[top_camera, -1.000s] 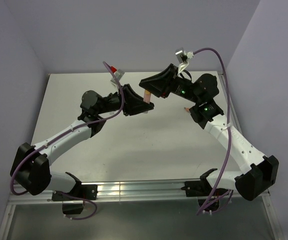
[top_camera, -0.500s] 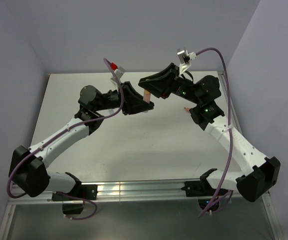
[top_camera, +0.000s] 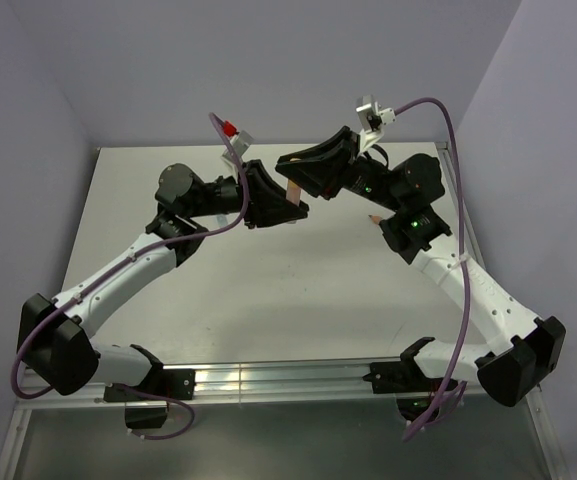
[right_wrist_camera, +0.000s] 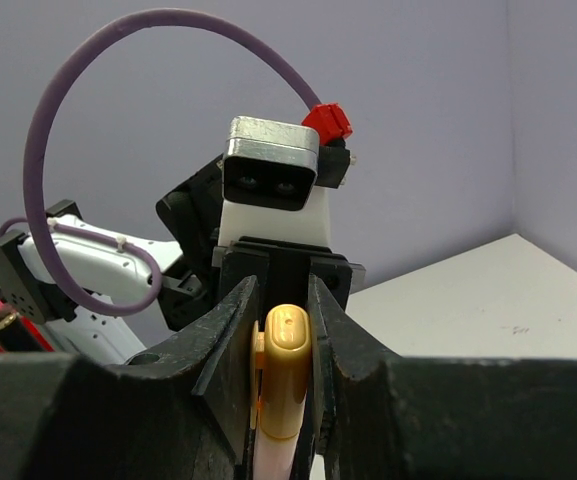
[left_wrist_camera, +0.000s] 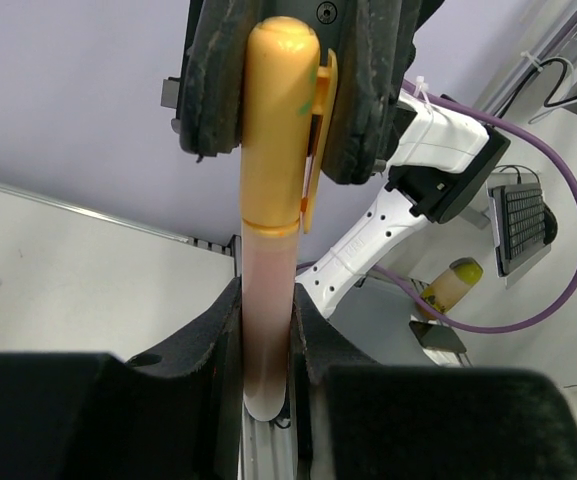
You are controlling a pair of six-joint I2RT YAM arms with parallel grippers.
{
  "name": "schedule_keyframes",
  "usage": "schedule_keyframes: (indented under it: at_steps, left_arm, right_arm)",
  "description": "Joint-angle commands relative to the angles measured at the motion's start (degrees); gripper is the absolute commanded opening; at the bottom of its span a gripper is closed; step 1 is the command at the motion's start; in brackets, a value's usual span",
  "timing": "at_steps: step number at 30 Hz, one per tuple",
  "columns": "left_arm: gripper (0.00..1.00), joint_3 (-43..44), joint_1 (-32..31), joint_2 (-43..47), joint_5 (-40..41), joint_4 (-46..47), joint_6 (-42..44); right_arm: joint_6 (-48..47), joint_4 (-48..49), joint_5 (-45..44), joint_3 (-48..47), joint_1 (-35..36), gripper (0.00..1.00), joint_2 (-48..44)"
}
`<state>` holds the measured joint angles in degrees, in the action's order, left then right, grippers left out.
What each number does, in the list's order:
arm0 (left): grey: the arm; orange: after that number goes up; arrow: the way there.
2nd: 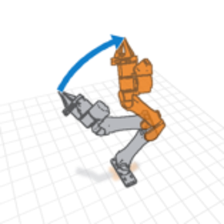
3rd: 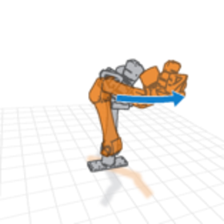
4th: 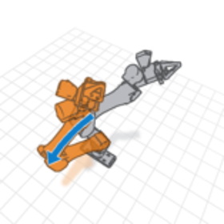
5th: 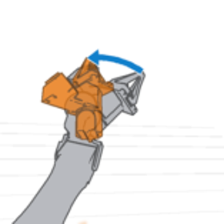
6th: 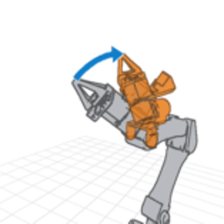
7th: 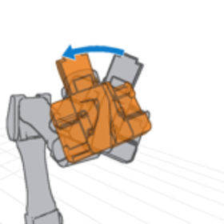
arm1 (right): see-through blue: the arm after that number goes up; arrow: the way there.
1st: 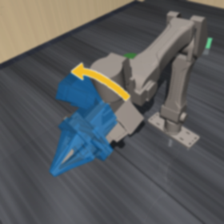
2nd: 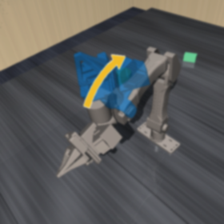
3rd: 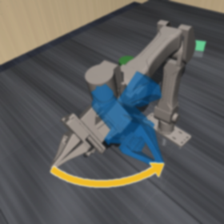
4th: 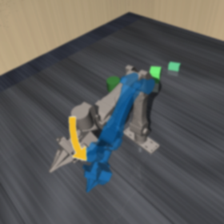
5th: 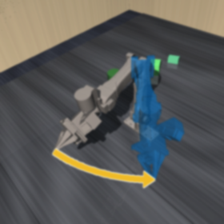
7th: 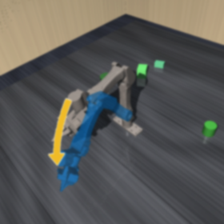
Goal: Insert the pens into the pen caps
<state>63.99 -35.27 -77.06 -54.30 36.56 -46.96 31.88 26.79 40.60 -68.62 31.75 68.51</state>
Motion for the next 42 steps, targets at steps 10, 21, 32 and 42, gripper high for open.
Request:
schedule_keyframes:
  at_steps: [10, 21, 32, 42]
  left_arm:
    - [0.0, 9.31, 2.39, 2.35, 12.56, 4.22, 0.03]
    - [0.0, 11.95, 3.71, 0.77, 11.94, 5.98, -1.29]
    - [0.0, 12.14, 4.33, -0.29, 10.89, 6.25, -2.17]
    - [0.0, -1.13, 1.17, 1.29, 13.25, -2.8, 1.61]
  right_arm:
    - [-1.38, -9.47, 14.95, 5.42, 6.13, 0.0, 0.92]
    - [-0.59, -7.98, 15.65, 7.53, 7.98, 0.0, 1.1]
    - [-3.04, -13.66, 11.36, 6.23, 8.77, 0.0, 0.66]
    - [-5.25, -25.9, -28.95, -13.28, 3.59, 0.73, -1.18]
